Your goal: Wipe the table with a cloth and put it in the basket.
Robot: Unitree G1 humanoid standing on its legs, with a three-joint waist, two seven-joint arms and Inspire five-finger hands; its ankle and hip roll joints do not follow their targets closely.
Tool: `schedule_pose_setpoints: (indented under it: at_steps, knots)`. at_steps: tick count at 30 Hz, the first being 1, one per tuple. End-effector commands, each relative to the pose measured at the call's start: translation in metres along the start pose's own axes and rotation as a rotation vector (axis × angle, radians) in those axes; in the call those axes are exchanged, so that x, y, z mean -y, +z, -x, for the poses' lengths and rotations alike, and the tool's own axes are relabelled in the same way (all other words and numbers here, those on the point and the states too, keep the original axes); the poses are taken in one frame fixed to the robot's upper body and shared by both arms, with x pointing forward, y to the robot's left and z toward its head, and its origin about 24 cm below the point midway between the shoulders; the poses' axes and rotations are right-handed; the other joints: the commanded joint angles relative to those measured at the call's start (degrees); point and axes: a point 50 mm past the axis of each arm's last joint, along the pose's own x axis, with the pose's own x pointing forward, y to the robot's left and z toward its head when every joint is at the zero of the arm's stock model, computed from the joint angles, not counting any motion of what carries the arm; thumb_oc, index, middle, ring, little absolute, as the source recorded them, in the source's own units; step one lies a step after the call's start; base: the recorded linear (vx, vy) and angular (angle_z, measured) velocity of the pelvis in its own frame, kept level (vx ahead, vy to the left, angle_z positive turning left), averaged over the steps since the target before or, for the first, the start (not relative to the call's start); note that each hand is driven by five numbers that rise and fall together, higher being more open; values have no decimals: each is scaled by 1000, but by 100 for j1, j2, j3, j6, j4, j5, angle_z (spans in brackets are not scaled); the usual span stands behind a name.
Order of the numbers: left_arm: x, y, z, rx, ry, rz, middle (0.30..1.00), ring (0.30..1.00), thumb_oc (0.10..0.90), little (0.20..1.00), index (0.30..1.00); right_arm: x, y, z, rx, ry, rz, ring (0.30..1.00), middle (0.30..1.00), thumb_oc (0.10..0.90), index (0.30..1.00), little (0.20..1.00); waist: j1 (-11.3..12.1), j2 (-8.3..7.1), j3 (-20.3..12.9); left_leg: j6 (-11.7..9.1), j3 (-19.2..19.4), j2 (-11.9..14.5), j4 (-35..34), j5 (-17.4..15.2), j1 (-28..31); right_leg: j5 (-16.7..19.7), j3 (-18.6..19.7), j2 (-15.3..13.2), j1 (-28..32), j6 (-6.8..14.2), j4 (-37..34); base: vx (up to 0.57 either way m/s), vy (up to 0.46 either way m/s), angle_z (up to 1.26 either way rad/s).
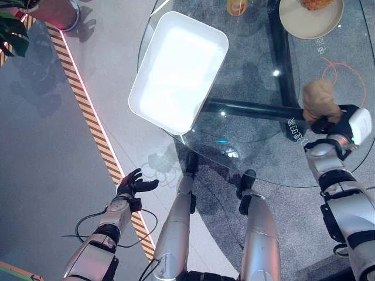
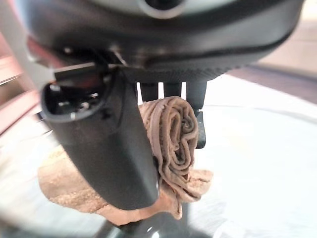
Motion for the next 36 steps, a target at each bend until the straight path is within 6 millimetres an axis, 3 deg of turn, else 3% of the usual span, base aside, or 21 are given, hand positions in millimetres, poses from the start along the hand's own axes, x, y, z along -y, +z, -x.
schedule_pose_setpoints:
  at_steps: [1,8,22,25,32,36]
  knots:
    - [-42,-12,6,-41,108,19,900,900,800,900,900,69,-27,-30,-115,-303,-7,300,300,100,300,200,-150,-162,-126,422,323,-245,864,-1049,28,731,39,230,72,143,-741,17,-31,0]
    - [-53,-6,6,-35,130,29,900,900,800,900,900,76,-46,-29,-185,-322,-20,300,300,100,300,200,-227,-207,-126,403,333,-221,855,-1060,6,747,96,290,44,159,-777,3,-5,-2]
    - [-60,1,4,-31,134,23,900,900,800,900,900,74,-29,-32,-134,-318,-54,300,300,100,300,200,-235,-234,-126,373,321,-194,845,-1061,4,703,95,317,70,144,-796,0,-5,-1]
    - [-59,3,4,-29,131,21,900,900,800,900,900,70,-17,-32,-64,-289,-54,300,300,100,300,200,-234,-237,-126,373,309,-204,851,-1063,1,707,95,323,66,140,-801,0,0,0]
    - [-52,4,3,-20,121,16,900,900,800,900,900,45,44,-22,236,-193,-22,300,300,100,300,200,-233,-226,-126,350,306,-224,852,-1057,-6,693,91,304,65,135,-813,-2,3,0]
    - [-46,1,3,-19,115,17,900,900,800,900,900,23,89,-3,470,-86,37,300,300,100,300,200,-220,-203,-126,349,311,-259,824,-1040,4,670,92,300,67,117,-816,-11,21,-3]
